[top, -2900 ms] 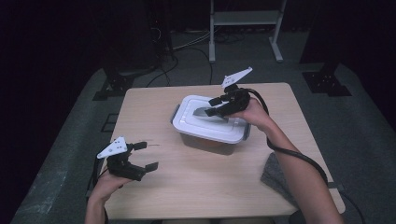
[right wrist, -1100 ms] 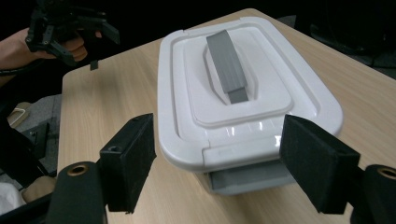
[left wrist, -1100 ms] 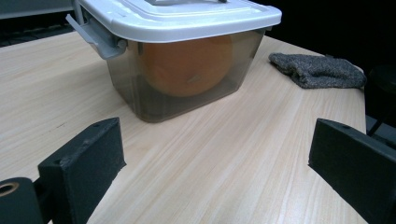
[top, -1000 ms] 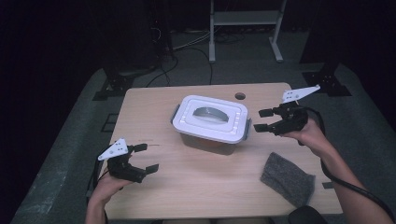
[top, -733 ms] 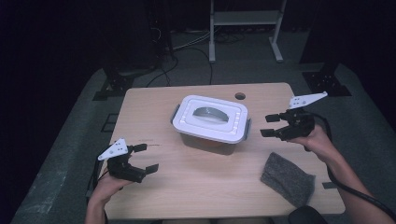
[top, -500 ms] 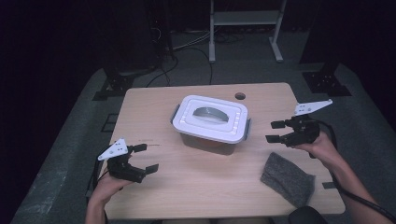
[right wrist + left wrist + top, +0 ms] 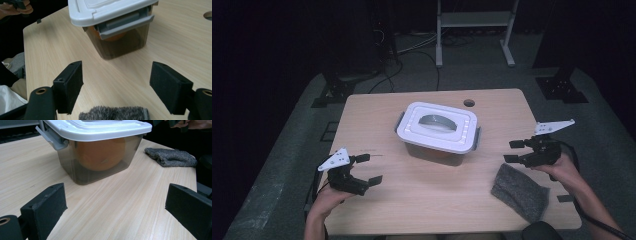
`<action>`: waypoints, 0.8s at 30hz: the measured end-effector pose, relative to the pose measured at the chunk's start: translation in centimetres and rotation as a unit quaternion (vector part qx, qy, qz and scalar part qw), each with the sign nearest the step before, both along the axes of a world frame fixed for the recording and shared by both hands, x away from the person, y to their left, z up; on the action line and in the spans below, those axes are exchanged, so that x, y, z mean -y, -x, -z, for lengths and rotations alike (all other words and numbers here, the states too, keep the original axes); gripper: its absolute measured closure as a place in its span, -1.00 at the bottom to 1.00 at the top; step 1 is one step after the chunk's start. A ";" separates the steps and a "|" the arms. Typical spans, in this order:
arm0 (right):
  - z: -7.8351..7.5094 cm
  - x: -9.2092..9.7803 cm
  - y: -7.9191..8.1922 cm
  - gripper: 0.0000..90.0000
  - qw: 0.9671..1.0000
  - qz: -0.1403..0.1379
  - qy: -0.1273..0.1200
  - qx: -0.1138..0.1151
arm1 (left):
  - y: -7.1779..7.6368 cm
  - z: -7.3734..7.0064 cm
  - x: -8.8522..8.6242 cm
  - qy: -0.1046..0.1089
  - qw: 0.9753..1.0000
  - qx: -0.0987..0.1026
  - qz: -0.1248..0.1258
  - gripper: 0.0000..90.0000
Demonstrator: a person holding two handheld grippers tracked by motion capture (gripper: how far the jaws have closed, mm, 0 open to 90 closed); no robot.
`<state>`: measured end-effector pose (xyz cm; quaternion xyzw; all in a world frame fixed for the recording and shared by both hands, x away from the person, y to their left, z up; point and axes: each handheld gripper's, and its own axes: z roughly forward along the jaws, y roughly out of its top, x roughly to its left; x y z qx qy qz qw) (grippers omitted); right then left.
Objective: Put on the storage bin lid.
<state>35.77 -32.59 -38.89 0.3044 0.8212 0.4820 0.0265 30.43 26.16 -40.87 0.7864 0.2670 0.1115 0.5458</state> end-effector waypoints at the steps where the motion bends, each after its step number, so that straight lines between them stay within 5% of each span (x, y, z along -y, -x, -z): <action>1: 0.2 0.1 0.1 -0.44 1.000 0.001 0.000 -0.003 | 0.0 0.0 0.0 0.001 1.000 0.000 0.000 -0.94; 24: 3.8 2.0 3.0 -0.44 0.999 0.020 -0.012 -0.022 | -0.2 0.0 0.1 -0.003 1.000 0.000 0.003 -0.94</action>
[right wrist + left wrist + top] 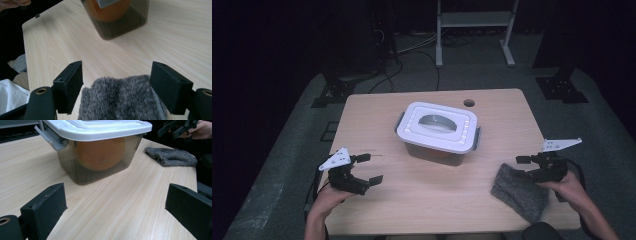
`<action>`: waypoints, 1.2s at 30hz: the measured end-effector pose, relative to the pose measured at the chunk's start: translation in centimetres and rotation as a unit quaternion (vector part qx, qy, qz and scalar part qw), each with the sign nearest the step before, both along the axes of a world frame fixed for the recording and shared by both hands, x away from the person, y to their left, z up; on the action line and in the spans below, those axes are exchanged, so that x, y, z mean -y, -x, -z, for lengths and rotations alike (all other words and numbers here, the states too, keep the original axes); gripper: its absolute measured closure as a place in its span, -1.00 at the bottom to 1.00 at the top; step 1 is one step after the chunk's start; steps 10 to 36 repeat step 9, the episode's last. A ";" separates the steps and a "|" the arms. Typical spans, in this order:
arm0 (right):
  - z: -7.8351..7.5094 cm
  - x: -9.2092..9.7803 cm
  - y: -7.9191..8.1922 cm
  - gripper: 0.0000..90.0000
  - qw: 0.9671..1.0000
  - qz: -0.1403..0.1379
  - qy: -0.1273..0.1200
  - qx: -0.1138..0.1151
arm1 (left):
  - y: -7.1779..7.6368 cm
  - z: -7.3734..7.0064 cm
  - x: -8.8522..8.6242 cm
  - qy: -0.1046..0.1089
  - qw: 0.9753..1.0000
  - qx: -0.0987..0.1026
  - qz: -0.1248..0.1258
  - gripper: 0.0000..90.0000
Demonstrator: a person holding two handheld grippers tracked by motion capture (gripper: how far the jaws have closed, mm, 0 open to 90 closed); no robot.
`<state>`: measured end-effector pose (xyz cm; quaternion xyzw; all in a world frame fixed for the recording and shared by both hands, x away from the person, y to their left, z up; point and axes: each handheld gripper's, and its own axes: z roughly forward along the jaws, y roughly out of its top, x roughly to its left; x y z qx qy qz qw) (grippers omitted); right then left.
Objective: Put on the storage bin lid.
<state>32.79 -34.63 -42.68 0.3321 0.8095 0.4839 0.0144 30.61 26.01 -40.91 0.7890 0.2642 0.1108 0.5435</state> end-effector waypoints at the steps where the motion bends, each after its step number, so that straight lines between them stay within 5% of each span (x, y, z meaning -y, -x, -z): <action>1: 0.1 0.0 0.1 -0.44 1.000 0.000 0.001 0.000 | 0.0 0.0 0.0 0.000 1.000 -0.001 0.000 -0.94; 36: 0.6 0.1 1.0 -0.44 1.000 0.004 -0.003 0.005 | -0.1 0.0 -0.1 0.000 1.000 -0.001 -0.001 -0.94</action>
